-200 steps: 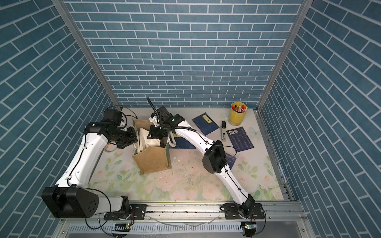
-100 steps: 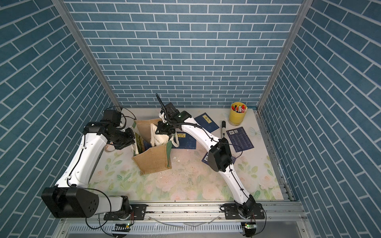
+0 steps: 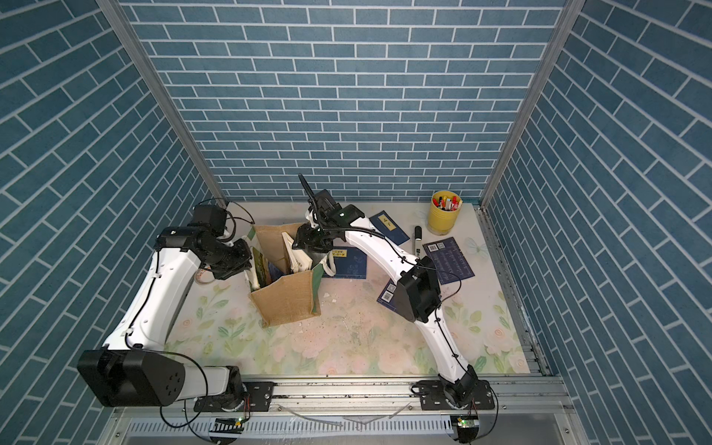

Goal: Take out the books from the canvas bag
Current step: Pick up the book from the canvas bag.

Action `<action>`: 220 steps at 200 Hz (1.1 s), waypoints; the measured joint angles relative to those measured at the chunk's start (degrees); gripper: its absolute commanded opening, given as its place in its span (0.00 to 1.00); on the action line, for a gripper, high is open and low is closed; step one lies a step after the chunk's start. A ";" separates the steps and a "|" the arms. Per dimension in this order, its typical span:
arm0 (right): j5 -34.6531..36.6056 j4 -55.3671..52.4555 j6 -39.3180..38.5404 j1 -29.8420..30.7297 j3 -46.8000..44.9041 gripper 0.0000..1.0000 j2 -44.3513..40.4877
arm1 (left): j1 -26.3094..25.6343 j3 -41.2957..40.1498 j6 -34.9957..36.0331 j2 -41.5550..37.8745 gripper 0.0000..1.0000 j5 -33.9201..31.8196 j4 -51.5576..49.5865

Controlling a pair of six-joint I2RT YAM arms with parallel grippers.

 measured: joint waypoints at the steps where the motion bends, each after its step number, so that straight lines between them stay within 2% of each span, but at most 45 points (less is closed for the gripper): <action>1: -0.09 0.07 0.04 -0.07 -0.09 0.63 -0.09 | 0.00 0.00 0.00 0.00 0.00 0.00 0.00; 30: -2.16 1.01 0.74 -0.63 0.55 0.65 -0.44 | 0.00 0.09 0.00 0.04 0.00 0.02 -0.02; 55: -3.50 0.22 0.72 -0.59 5.03 0.66 0.81 | 0.00 0.11 0.00 0.11 0.00 0.00 -0.02; 84: -3.02 -2.10 0.28 0.09 9.22 0.66 2.36 | 0.00 0.28 0.00 0.31 0.00 -0.07 -0.24; 126: -0.17 -6.27 -2.05 1.51 10.58 0.63 5.16 | 0.00 0.31 0.00 0.33 0.00 -0.15 -0.26; 146: 1.81 -9.03 -3.74 2.36 12.35 0.51 6.99 | 0.00 0.31 0.00 0.33 0.00 -0.15 -0.26; 168: 4.74 -11.26 -5.27 3.13 13.33 0.22 7.48 | 0.00 0.31 0.00 0.33 0.00 -0.17 -0.26; 180: 6.64 -11.91 -6.23 3.43 13.49 0.12 7.48 | 0.00 0.31 0.00 0.37 0.00 -0.17 -0.26; 201: 9.01 -12.66 -6.56 3.69 13.53 0.02 7.43 | 0.00 0.31 0.00 0.42 0.00 -0.28 -0.31; 220: 10.10 -12.90 -7.17 3.78 13.53 0.00 7.30 | 0.00 0.31 -0.02 0.42 0.00 -0.46 -0.39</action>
